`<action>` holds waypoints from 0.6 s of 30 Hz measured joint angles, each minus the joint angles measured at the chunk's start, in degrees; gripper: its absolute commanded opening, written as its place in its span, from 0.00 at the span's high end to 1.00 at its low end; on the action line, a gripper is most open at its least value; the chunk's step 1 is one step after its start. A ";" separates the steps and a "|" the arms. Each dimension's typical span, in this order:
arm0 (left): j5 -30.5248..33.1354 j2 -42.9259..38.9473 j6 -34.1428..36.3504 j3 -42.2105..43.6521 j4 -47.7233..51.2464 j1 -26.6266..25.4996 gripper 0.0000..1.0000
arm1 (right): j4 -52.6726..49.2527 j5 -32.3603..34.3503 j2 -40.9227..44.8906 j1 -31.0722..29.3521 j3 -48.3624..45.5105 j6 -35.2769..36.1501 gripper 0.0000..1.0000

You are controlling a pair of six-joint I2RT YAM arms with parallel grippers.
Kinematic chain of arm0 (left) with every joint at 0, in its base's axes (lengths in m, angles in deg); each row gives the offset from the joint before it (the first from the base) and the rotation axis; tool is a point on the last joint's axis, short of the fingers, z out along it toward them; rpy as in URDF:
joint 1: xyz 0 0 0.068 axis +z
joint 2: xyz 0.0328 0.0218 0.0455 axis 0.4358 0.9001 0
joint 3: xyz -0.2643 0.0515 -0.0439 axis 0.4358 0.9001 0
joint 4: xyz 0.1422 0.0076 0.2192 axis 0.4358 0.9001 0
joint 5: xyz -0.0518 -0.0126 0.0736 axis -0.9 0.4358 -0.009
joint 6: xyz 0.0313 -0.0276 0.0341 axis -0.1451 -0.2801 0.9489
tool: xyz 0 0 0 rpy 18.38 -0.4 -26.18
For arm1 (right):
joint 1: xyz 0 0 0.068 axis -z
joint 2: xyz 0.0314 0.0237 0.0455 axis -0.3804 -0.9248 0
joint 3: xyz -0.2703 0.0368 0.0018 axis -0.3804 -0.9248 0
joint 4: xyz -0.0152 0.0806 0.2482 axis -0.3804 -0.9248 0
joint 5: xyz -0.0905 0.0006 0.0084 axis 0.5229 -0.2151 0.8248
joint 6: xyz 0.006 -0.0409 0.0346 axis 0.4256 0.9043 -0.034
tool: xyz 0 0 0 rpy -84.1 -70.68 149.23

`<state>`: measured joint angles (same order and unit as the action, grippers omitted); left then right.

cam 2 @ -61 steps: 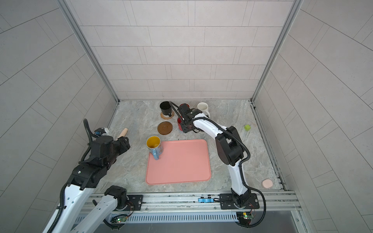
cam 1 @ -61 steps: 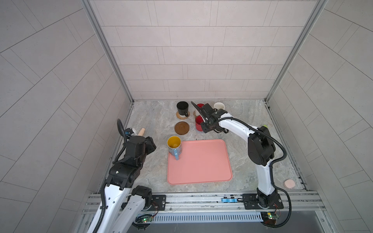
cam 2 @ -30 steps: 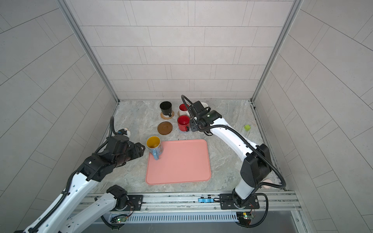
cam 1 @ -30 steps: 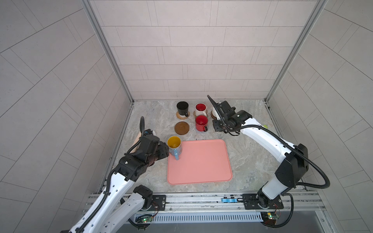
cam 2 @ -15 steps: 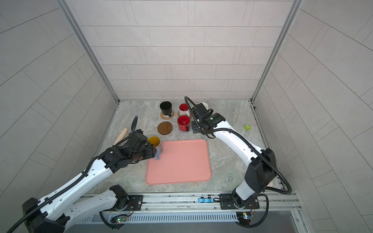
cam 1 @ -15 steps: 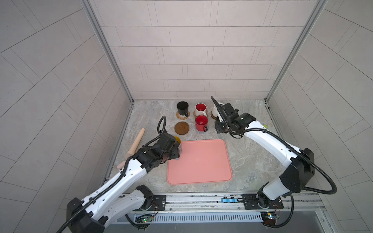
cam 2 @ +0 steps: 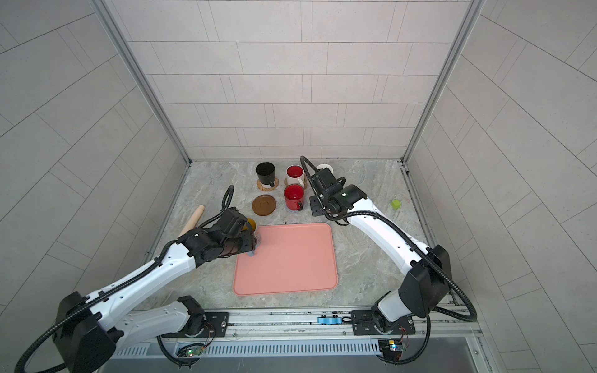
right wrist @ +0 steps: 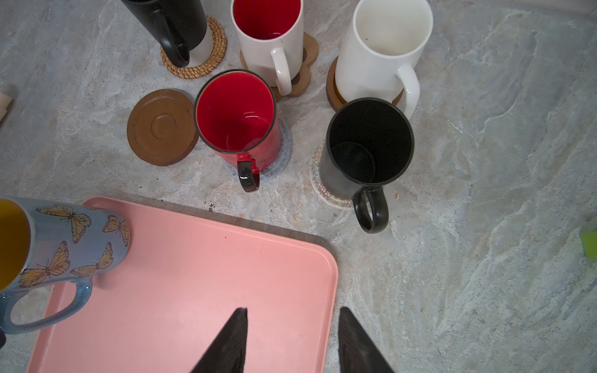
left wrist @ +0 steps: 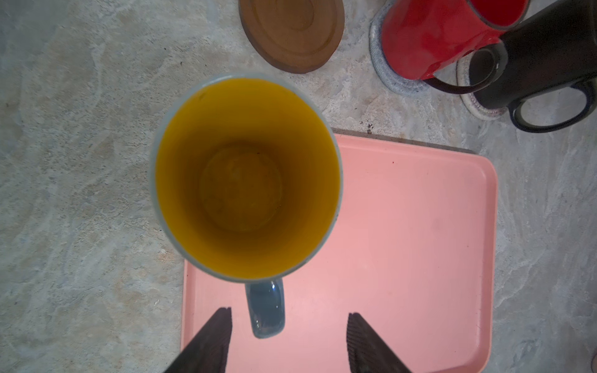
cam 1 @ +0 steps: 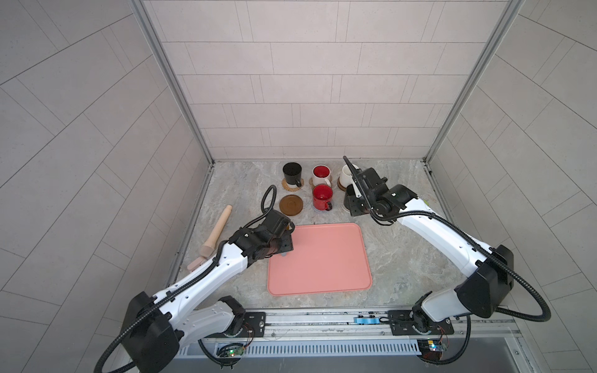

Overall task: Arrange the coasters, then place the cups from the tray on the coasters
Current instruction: 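Move the left gripper over the butterfly mug while the right gripper holds back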

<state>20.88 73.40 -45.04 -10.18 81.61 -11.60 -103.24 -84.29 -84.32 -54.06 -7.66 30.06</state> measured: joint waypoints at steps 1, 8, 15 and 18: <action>0.00 0.37 0.00 0.00 -0.02 0.00 0.38 | 0.00 0.00 0.09 0.00 -0.15 -0.11 0.52; 0.74 3.04 -0.04 0.00 0.26 0.00 0.38 | 0.04 0.00 0.79 0.00 -0.79 -0.59 0.52; 1.11 5.20 -0.79 0.00 0.04 0.00 0.41 | 0.09 0.00 0.85 0.11 -0.90 -0.79 0.51; 1.60 5.97 -1.40 0.00 -0.52 0.00 0.44 | 0.11 0.00 0.85 0.15 -0.90 -0.94 0.51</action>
<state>22.48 79.36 -46.44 -10.18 81.08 -11.60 -103.13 -84.29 -83.46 -53.91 -8.56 29.12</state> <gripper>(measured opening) 0.578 0.486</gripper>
